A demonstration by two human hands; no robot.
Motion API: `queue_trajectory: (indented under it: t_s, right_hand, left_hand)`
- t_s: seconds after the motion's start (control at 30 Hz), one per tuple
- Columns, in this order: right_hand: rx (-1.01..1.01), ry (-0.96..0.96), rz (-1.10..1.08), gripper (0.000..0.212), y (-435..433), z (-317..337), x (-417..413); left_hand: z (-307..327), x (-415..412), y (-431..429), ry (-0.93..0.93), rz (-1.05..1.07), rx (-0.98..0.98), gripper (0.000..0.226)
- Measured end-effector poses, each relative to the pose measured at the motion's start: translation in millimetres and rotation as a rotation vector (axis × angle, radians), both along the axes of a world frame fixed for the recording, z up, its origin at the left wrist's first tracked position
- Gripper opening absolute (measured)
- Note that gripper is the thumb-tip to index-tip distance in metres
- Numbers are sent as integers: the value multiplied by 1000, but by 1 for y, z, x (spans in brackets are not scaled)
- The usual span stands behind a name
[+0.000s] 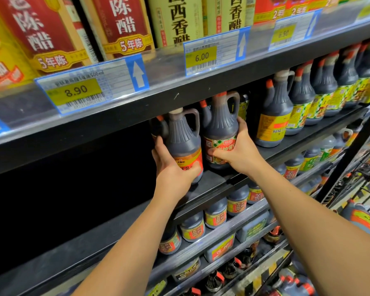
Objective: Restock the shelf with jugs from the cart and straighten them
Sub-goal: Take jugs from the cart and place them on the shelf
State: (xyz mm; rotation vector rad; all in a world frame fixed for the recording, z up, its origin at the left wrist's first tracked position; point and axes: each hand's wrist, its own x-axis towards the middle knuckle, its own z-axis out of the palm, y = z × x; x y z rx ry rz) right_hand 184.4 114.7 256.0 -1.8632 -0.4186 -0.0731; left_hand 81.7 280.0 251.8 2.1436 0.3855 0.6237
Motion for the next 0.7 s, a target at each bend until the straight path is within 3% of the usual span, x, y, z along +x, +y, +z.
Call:
queue_trajectory:
  t_s: [0.17, 0.4, 0.57, 0.7]
  right_hand:
    - [-19, 32, -10, 128, -6, 5, -12]
    - [-3, -14, -133, 115, -31, -1, -60]
    - [4, 19, -227, 106, -60, -21, -104]
    - [5, 78, -331, 99, -96, -44, -139]
  left_hand:
    - [2, -10, 4, -43, -15, -27, 118]
    - [-11, -49, 7, -175, -88, -89, 101]
    - [-23, -66, -21, -212, -344, -50, 80]
    - [-40, -63, -52, -142, -541, -81, 77]
